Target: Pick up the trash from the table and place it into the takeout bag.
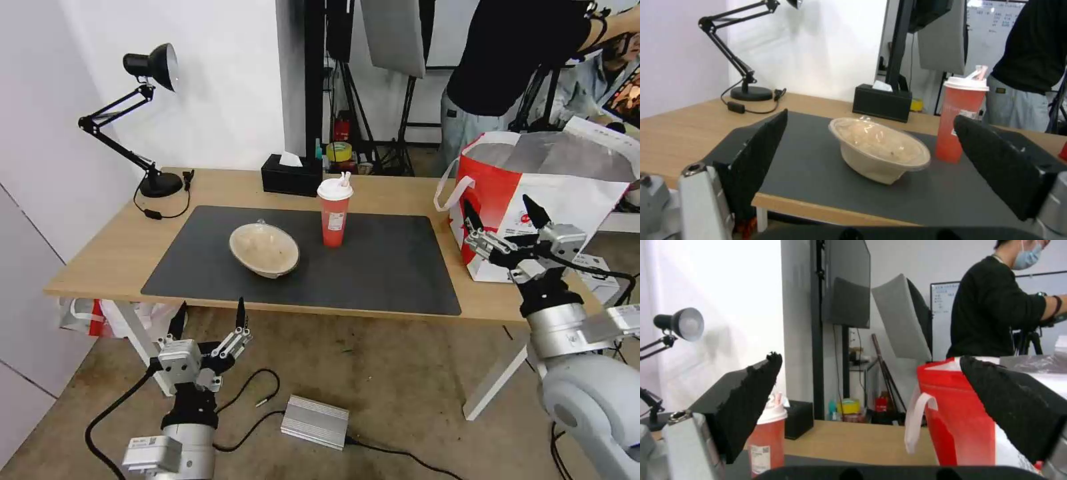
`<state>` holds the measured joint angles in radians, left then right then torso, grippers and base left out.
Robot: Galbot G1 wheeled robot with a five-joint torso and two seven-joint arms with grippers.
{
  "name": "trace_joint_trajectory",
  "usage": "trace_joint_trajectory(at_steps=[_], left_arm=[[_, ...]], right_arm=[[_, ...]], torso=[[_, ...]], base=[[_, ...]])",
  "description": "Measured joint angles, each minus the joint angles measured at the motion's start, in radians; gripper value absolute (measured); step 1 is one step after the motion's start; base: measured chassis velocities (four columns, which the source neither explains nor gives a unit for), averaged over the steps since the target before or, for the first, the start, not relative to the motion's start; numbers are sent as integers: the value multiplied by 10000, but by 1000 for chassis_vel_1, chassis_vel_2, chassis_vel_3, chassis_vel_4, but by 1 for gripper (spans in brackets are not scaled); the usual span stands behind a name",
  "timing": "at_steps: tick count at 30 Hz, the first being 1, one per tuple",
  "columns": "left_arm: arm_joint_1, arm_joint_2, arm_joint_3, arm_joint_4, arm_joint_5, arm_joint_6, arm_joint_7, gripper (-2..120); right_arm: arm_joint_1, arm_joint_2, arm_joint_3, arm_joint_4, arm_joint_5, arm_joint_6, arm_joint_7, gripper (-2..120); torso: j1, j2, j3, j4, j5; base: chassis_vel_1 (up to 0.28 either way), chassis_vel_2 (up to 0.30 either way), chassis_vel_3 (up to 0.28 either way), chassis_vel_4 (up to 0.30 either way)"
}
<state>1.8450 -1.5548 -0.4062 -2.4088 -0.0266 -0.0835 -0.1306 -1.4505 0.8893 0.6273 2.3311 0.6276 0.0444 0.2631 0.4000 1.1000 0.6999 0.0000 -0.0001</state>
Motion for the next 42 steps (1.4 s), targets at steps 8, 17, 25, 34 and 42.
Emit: trace_joint_trajectory(at_steps=[8,17,25,34,42], left_arm=[[60,45,-18,-22,0,-1,-1,100],[65,90,-51,-44,-7,-1,-1,100],[25,112,-58,-13,-21,-5,0,100],[-3,226,-185,-15,-221,-6,-11,100],[-37,293,-205,-21,-259,-6,-18,100]], right_arm=[[-679,490,-234,156,-488,194,116,100],[-1218,898,-400,171,-823,350,94,100],[-1518,1198,-620,173,-1181,438,77,100],[-1906,1420,-855,175,-1622,675,57,100],[-2245,1703,-1123,70,-2126,936,61,100]], torso=[[-1,0,0,0,0],[0,1,0,0,0],[-1,0,0,0,1],[-1,0,0,0,0],[-1,0,0,0,0]], base=[[0,0,0,0],[0,0,0,0],[0,0,0,0],[0,0,0,0],[0,0,0,0]])
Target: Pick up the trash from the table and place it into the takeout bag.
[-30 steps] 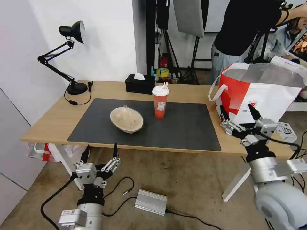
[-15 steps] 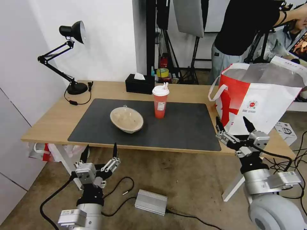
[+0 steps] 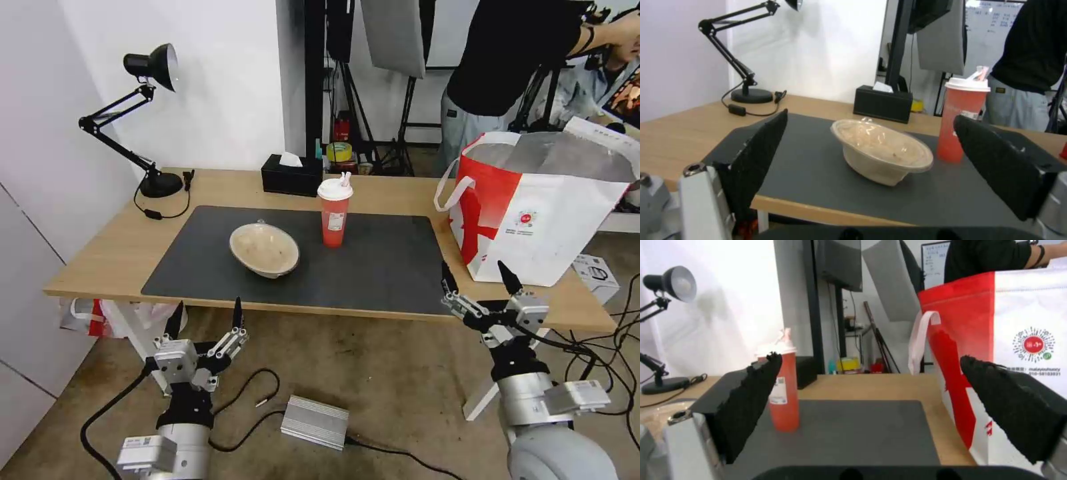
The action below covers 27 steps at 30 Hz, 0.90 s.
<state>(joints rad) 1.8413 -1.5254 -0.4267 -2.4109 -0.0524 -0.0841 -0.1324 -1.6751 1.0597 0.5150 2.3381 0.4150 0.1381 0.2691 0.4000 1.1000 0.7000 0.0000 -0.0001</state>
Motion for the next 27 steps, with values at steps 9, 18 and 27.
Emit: trace_joint_trajectory(at_steps=[9,18,27], left_arm=[[24,10,-3,-17,-7,3,-4,100],[31,-28,13,-17,13,8,-4,100],[49,15,-14,-13,20,7,-5,100]], right_arm=[[-234,90,-299,-70,-355,181,12,100],[-520,314,-797,-173,-918,391,35,100],[-777,578,-1231,-284,-1515,545,159,100]], torso=[[0,0,1,0,0],[0,0,1,0,0],[0,0,1,0,0]], base=[[0,0,0,0],[0,0,0,0],[0,0,0,0]])
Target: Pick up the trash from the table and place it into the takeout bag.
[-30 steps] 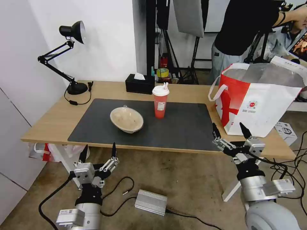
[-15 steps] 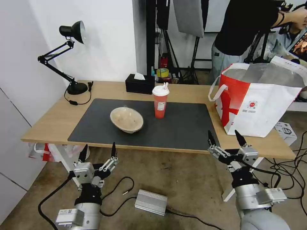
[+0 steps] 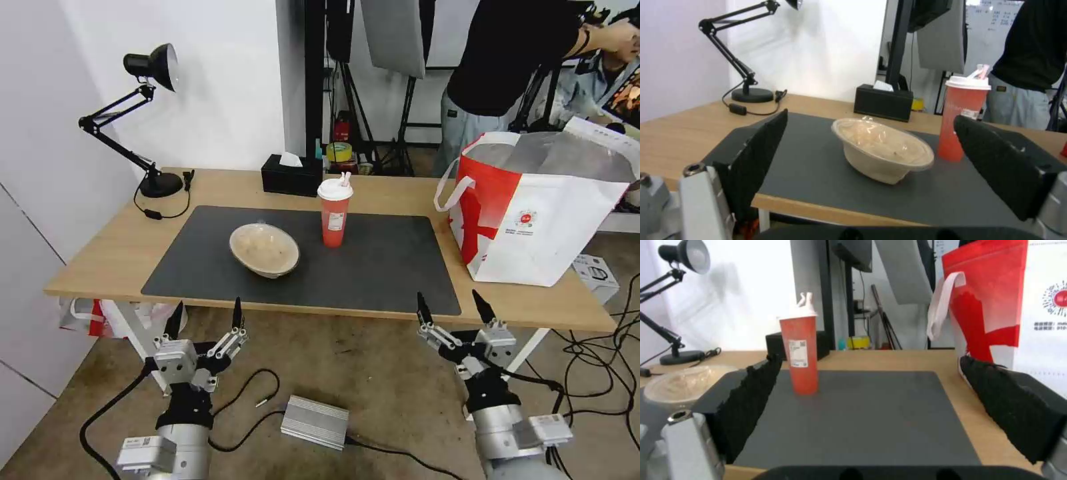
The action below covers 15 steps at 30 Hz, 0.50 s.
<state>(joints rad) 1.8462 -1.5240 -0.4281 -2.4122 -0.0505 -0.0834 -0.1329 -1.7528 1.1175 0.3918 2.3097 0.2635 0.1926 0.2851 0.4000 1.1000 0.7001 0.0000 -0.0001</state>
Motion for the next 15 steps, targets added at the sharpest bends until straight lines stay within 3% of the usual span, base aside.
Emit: trace_joint_trajectory(at_steps=[15], left_arm=[[-29,42,-12,-1,-82,-10,0,100]], right_arm=[[-308,330,-403,-24,-552,167,73,100]], torso=[[-1,0,-1,0,0]], base=[[0,0,0,0]])
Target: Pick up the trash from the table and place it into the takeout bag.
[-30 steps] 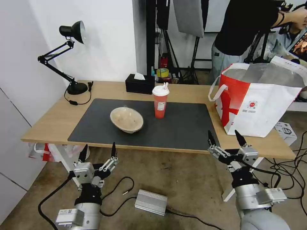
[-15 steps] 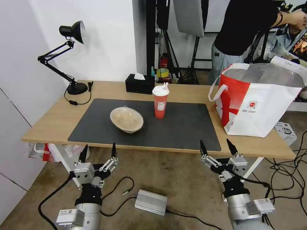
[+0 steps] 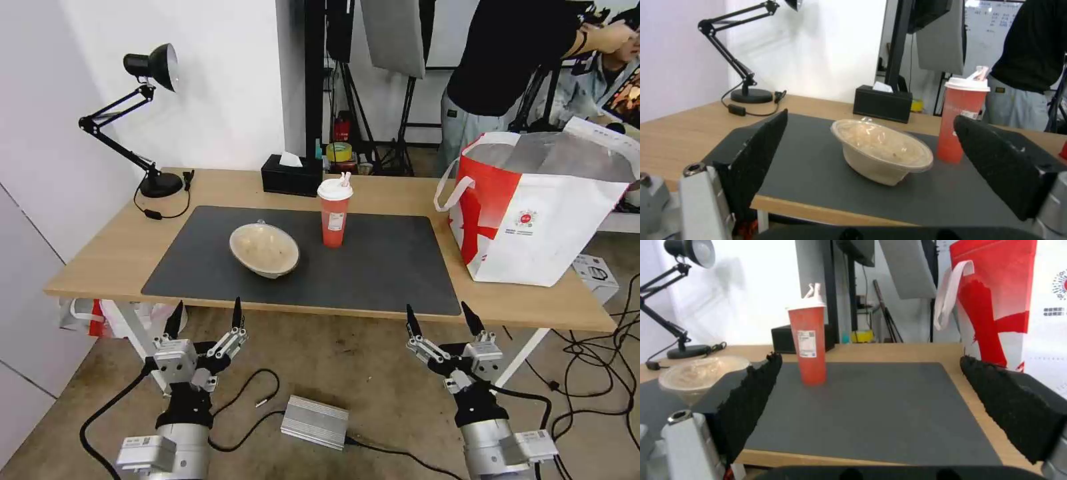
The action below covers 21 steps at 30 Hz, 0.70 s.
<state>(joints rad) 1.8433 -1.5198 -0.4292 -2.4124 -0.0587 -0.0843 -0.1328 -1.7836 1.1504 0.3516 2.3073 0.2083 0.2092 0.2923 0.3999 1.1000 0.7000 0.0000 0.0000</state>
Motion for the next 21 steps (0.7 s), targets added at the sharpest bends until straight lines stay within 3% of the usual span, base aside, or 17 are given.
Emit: trace_joint_trajectory(at_steps=[21], left_arm=[[-28,3,-29,8,-84,-24,-13,100]], right_arm=[[-396,339,-253,62,-537,43,397,100]], torso=[[1,0,0,0,0]], base=[[0,0,0,0]])
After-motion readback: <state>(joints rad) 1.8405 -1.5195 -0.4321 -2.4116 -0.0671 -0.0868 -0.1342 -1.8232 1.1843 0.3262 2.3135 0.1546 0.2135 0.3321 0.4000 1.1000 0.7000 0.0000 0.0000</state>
